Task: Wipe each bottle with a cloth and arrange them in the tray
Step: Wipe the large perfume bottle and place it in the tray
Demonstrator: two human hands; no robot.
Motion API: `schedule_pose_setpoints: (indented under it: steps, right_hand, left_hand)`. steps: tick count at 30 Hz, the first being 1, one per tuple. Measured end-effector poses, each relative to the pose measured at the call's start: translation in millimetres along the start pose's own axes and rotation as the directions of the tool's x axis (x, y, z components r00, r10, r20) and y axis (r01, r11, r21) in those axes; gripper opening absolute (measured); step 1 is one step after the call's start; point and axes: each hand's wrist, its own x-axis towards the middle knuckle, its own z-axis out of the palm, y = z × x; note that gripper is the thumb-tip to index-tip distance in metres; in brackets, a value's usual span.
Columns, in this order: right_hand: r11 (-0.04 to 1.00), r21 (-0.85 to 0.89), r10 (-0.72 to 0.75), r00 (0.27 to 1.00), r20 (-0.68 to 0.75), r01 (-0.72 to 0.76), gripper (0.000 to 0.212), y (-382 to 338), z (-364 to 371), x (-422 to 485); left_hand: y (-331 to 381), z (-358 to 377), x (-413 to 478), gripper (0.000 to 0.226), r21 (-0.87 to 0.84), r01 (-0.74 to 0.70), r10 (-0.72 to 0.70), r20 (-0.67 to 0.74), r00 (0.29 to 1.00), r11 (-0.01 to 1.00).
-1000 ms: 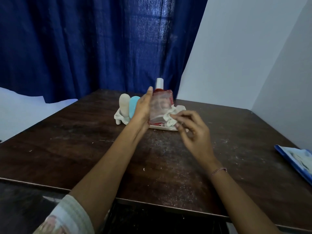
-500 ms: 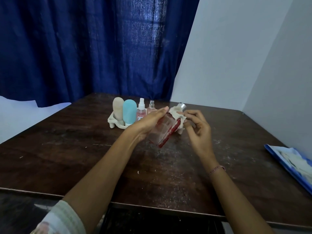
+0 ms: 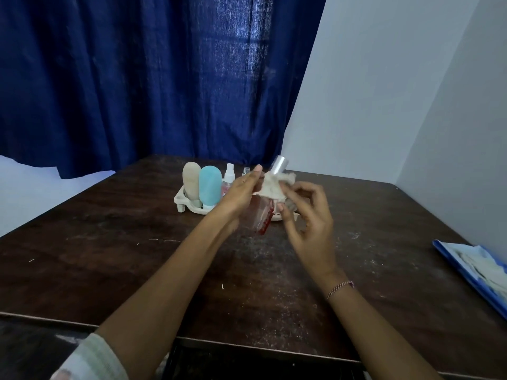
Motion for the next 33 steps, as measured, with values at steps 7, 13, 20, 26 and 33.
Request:
schedule_pose_setpoints:
  steps: [7, 13, 20, 26, 33]
  right_hand:
    - [0.986, -0.028, -0.153, 0.964, 0.219, 0.163, 0.033, -5.8, 8.0, -4.4]
    - [0.983, -0.129, -0.126, 0.992, 0.026, 0.128, 0.025, 0.2, -5.1, 1.3]
    - [0.969, -0.164, -0.189, 0.982, -0.017, 0.184, 0.020, 1.6, -8.0, 3.2]
    - [0.964, -0.219, -0.130, 0.985, 0.115, 0.153, 0.024, 8.4, -5.6, 4.7]
    - [0.949, -0.267, -0.116, 0.973, 0.198, 0.168, 0.020, 9.3, -5.7, 3.0]
  left_hand:
    - [2.4, -9.0, 11.0, 0.060, -0.209, 0.123, -0.160, -0.169, 0.973, 0.970]
    - [1.9, 3.6, -4.8, 0.072, -0.325, 0.109, -0.046, 0.197, 0.979, 0.939]
    - [1.1, 13.9, -11.7, 0.043, -0.274, 0.235, -0.088, 0.460, 0.884, 0.933]
    - [0.0, 13.1, -8.7, 0.049, -0.363, 0.289, -0.120, 0.423, 0.898, 0.886]
    - [5.9, 8.4, -5.6, 0.037, -0.567, 0.166, -0.034, 0.237, 0.971, 0.807]
